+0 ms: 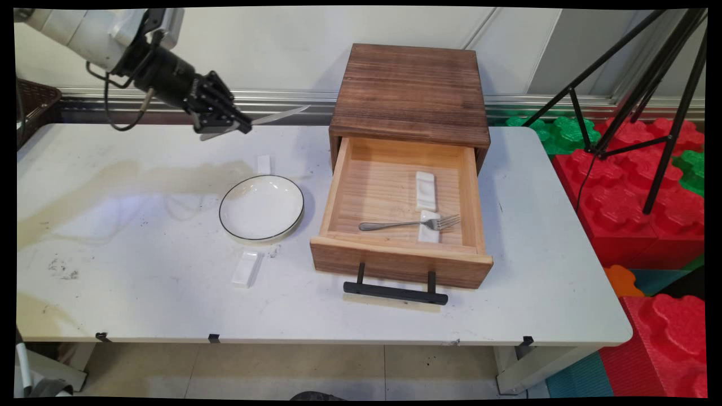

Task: Place the picked object into the drawer

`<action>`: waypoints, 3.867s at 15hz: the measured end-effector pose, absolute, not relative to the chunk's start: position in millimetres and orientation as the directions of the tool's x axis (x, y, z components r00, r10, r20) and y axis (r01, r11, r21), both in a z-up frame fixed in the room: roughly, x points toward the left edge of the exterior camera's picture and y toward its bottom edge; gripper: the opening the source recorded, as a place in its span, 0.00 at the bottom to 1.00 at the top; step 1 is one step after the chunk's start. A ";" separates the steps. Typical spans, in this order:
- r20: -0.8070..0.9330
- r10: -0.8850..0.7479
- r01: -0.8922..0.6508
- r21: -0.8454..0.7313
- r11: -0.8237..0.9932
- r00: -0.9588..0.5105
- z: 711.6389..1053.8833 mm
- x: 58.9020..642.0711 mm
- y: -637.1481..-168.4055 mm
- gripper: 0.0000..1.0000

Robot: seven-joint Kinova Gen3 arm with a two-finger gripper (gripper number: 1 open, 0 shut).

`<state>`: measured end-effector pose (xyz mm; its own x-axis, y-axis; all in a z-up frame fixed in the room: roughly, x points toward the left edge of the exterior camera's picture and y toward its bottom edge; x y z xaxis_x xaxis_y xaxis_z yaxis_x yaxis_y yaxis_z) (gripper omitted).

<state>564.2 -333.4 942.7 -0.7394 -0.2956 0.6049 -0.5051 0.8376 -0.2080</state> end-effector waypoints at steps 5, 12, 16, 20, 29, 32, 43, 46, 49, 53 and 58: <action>0.632 -0.261 -0.490 -0.216 0.844 -0.729 953.3 521.8 -343.1 0.00; 0.645 -0.233 -0.473 -0.226 0.851 -0.728 951.5 462.2 -364.9 0.00; 0.643 -0.226 -0.463 -0.225 0.857 -0.732 940.6 422.5 -379.7 0.00; 0.637 -0.227 -0.457 -0.222 0.861 -0.737 927.7 385.0 -397.0 0.00; 0.614 -0.221 -0.428 -0.211 0.879 -0.757 900.6 337.0 -424.4 0.00; 0.614 -0.218 -0.420 -0.205 0.884 -0.758 888.8 323.9 -432.9 0.00; 0.582 -0.209 -0.392 -0.209 0.896 -0.786 844.6 312.0 -453.0 0.00; 0.576 -0.206 -0.389 -0.215 0.896 -0.791 834.4 313.0 -458.4 0.00; 0.572 -0.201 -0.383 -0.217 0.898 -0.795 824.6 313.3 -462.9 0.00; 0.574 -0.188 -0.366 -0.211 0.906 -0.797 814.4 311.0 -465.0 0.00; 0.576 -0.177 -0.352 -0.207 0.913 -0.798 807.7 308.9 -464.7 0.00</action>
<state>308.9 -464.7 807.7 -0.7978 -0.1768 0.5764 -0.3521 0.9127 -0.2075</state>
